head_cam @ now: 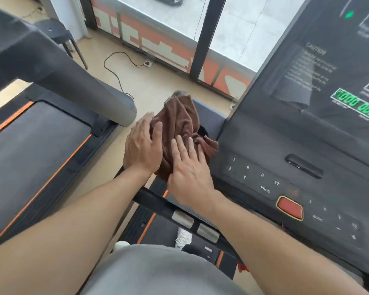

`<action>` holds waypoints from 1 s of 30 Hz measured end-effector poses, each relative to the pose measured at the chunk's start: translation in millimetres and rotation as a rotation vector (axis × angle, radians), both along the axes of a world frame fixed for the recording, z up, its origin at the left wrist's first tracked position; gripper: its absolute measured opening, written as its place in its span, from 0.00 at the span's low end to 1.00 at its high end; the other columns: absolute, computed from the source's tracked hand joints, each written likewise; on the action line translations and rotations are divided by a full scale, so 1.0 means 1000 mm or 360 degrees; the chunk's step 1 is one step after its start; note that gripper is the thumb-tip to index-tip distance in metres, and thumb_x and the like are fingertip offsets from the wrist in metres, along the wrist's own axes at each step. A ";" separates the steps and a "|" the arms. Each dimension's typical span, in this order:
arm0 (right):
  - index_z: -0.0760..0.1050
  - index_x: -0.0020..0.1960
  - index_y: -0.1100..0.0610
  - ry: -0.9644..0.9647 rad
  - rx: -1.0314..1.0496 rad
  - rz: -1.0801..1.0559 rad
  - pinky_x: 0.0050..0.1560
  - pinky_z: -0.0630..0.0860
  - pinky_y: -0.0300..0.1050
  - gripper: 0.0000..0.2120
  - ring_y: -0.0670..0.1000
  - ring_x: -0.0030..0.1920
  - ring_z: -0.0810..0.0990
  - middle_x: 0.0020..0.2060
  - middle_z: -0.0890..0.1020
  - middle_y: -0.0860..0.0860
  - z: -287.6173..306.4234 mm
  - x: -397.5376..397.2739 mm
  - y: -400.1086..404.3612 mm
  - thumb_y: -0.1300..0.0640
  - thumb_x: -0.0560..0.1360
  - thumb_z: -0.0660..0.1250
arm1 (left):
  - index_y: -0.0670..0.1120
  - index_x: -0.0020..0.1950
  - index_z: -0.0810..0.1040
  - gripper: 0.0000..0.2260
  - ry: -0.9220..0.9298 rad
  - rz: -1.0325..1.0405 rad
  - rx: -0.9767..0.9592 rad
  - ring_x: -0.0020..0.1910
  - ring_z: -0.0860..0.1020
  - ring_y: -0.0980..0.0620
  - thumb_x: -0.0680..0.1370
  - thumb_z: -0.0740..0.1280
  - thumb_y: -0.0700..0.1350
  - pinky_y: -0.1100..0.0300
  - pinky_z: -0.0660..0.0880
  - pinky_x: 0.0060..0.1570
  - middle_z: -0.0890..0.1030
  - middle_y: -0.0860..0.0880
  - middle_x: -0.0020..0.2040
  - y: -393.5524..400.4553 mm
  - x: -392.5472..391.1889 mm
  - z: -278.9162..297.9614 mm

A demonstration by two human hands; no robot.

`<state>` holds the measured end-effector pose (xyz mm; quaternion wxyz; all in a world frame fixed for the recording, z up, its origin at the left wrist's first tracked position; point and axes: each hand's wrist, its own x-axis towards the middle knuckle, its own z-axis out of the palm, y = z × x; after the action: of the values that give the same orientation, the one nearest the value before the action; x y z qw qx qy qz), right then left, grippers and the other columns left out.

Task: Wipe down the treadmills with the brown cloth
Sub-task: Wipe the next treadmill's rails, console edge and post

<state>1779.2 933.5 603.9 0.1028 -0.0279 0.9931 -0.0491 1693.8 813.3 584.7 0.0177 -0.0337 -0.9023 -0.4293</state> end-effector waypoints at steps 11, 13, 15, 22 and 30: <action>0.79 0.56 0.57 0.0510 -0.0096 -0.0210 0.75 0.64 0.60 0.15 0.60 0.71 0.73 0.53 0.85 0.54 -0.009 -0.046 0.029 0.56 0.77 0.57 | 0.49 0.77 0.68 0.32 0.0065 -0.0010 -0.0099 0.77 0.65 0.50 0.82 0.45 0.65 0.49 0.61 0.76 0.69 0.48 0.77 -0.001 0.003 -0.002; 0.80 0.50 0.58 0.0748 -0.0122 -0.0102 0.61 0.76 0.58 0.08 0.61 0.56 0.83 0.44 0.84 0.55 -0.001 -0.058 0.038 0.62 0.75 0.63 | 0.50 0.77 0.68 0.30 0.0096 -0.0067 -0.0204 0.77 0.65 0.49 0.82 0.47 0.64 0.48 0.62 0.76 0.69 0.49 0.77 0.000 0.001 -0.004; 0.81 0.49 0.58 0.1032 -0.0015 0.0089 0.65 0.74 0.60 0.10 0.62 0.58 0.82 0.46 0.84 0.54 0.014 -0.079 0.053 0.66 0.74 0.63 | 0.51 0.77 0.68 0.27 0.0162 -0.0162 -0.0347 0.78 0.64 0.49 0.83 0.50 0.62 0.47 0.61 0.76 0.69 0.49 0.78 0.003 0.002 -0.007; 0.62 0.79 0.45 -0.0031 -0.0200 -0.0183 0.79 0.40 0.66 0.28 0.63 0.81 0.47 0.82 0.58 0.54 0.028 -0.109 0.061 0.51 0.79 0.56 | 0.53 0.75 0.72 0.24 0.0174 -0.0168 -0.0542 0.78 0.63 0.49 0.83 0.54 0.60 0.48 0.60 0.75 0.69 0.50 0.78 0.006 0.001 -0.014; 0.55 0.80 0.44 -0.0274 -0.0016 -0.0336 0.73 0.57 0.71 0.31 0.67 0.75 0.60 0.77 0.64 0.55 0.022 -0.166 0.090 0.35 0.81 0.57 | 0.50 0.81 0.62 0.27 0.0075 -0.0044 -0.0588 0.79 0.61 0.50 0.84 0.56 0.59 0.50 0.55 0.78 0.66 0.50 0.79 0.009 -0.005 -0.015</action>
<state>1612.8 1023.0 626.1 0.1817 0.0805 0.9778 -0.0667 1688.4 821.9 569.8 0.0265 -0.0587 -0.9646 -0.2557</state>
